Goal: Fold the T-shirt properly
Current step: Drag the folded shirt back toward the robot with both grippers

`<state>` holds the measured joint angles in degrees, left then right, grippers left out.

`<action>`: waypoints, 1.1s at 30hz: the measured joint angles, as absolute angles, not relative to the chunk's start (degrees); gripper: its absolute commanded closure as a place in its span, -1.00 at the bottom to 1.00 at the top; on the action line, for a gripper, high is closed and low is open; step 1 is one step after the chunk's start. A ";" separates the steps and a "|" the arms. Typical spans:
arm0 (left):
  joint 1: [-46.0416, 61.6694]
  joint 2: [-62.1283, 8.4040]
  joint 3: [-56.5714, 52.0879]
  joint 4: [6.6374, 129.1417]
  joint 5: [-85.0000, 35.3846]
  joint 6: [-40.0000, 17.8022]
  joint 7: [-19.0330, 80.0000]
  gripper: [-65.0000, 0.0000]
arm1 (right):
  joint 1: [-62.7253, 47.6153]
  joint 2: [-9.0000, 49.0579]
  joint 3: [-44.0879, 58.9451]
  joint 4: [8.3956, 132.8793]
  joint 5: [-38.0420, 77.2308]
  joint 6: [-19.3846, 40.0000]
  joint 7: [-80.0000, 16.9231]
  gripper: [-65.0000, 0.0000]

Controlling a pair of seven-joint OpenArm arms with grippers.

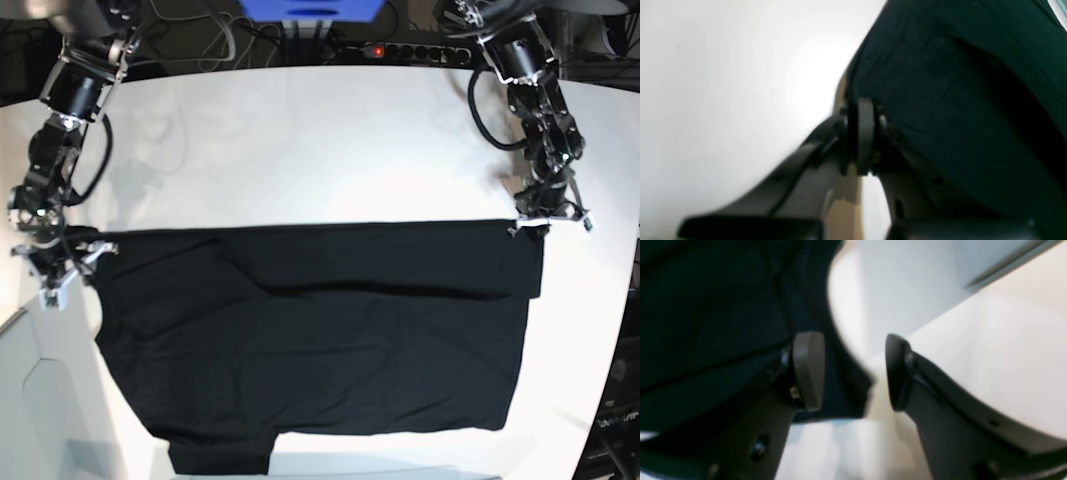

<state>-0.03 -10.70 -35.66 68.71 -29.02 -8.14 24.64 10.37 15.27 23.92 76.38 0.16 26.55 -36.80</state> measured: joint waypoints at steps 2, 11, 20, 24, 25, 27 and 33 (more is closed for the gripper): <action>0.01 -10.74 -35.68 68.71 -29.04 -8.16 24.60 1.00 | 9.74 15.59 24.05 75.42 0.10 26.55 -36.62 0.07; -0.01 -10.74 -35.86 68.71 -29.02 -8.16 24.64 1.00 | 6.92 16.05 24.32 74.96 0.05 26.52 -35.42 0.07; 0.95 -10.76 -35.86 68.99 -29.43 -8.23 23.99 1.00 | 6.59 16.40 24.38 70.13 0.95 26.35 -33.34 0.08; 0.99 -10.76 -35.90 68.99 -29.43 -8.23 23.99 1.00 | 5.78 16.47 24.18 70.50 1.41 26.33 -32.93 0.24; 1.08 -10.76 -35.90 69.01 -29.43 -8.23 23.99 1.00 | 5.78 16.51 24.18 70.50 1.54 26.35 -33.04 0.37; 1.63 -10.79 -35.90 69.23 -29.45 -8.36 23.62 1.00 | 5.65 16.38 24.10 70.50 2.00 26.35 -32.97 0.72; 4.89 -10.35 -35.88 74.00 -29.04 -8.45 25.19 1.00 | 4.89 16.38 24.10 71.64 1.37 26.35 -33.69 1.00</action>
<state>4.89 -10.35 -35.88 74.00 -29.04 -8.45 25.19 4.89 16.38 24.10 71.64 1.37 26.35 -33.69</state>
